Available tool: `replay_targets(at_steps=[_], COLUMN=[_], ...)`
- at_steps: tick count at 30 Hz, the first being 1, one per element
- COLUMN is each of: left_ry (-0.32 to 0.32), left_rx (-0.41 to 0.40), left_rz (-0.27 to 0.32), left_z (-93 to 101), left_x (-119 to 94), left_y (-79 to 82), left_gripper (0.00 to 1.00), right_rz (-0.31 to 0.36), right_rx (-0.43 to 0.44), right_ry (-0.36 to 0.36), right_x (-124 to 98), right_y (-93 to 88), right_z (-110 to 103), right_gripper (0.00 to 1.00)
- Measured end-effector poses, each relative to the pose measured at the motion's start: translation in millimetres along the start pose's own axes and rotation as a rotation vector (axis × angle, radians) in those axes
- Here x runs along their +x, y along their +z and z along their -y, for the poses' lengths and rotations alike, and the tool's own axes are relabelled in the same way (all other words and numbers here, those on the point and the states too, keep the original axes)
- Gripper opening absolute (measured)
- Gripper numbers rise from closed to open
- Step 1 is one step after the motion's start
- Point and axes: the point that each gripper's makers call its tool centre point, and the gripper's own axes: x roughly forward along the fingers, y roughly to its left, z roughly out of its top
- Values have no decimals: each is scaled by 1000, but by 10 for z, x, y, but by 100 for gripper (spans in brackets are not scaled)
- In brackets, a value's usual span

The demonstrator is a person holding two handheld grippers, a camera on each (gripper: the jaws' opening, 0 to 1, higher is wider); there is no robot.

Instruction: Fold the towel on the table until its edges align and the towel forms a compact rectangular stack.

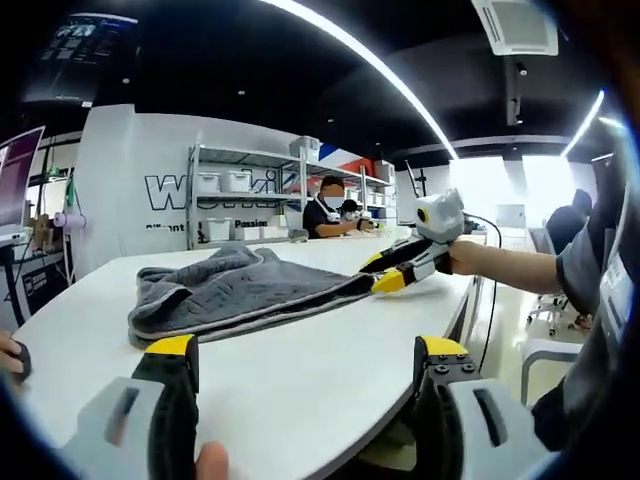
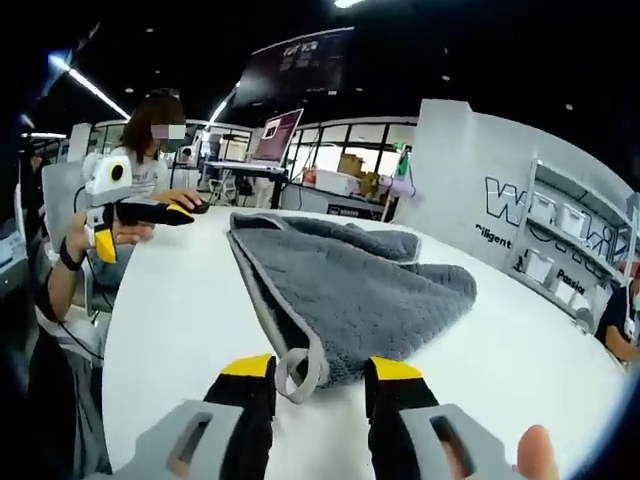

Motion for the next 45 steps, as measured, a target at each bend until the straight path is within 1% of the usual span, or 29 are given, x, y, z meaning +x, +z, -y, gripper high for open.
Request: replay_targets(at_steps=[2, 4, 9, 13, 16, 22, 27, 28, 29, 31, 35, 40, 45], left_ry=[2, 4, 7, 6, 5, 6, 8, 8, 8, 10, 10, 11, 1], left_rx=[0, 1, -1, -2, -2, -2, 0, 0, -1, -1, 0, -2, -2], left_rz=[2, 4, 5, 4, 3, 5, 7, 8, 8, 9, 9, 15, 13], left_z=[-4, -10, -25, -23, -23, -29, -34, -37, -38, -46, -52, -57, -33], left_x=[-8, -15, -24, -23, -22, -28, -36, -38, -40, -45, -57, -70, -64], left_y=[8, 13, 14, 12, 11, 20, 28, 30, 31, 32, 35, 49, 47], left_gripper=[93, 93, 93, 93, 93, 93, 93, 93, 93, 93, 93, 93, 93], right_rz=[-1, -13, -17, -14, -13, -29, -48, -57, -58, -67, -74, -68, -49], right_rx=[17, 9, 10, 18, 22, 21, 13, 8, 7, 16, 37, 66, 92], right_ry=[-1, -19, -37, -41, -46, -100, -154, -178, -182, -209, -252, -293, -311], right_x=[9, 14, 15, 5, -8, -61, -156, -204, -213, -298, -450, -681, -881], right_y=[-4, -22, -38, -40, -45, -94, -159, -188, -192, -250, -339, -423, -476], right_z=[17, 51, 86, 105, 123, 255, 384, 443, 454, 548, 671, 760, 794], right_gripper=[30, 28, 19, 12, 9, 7, 6, 6, 6, 6, 6, 6, 5])
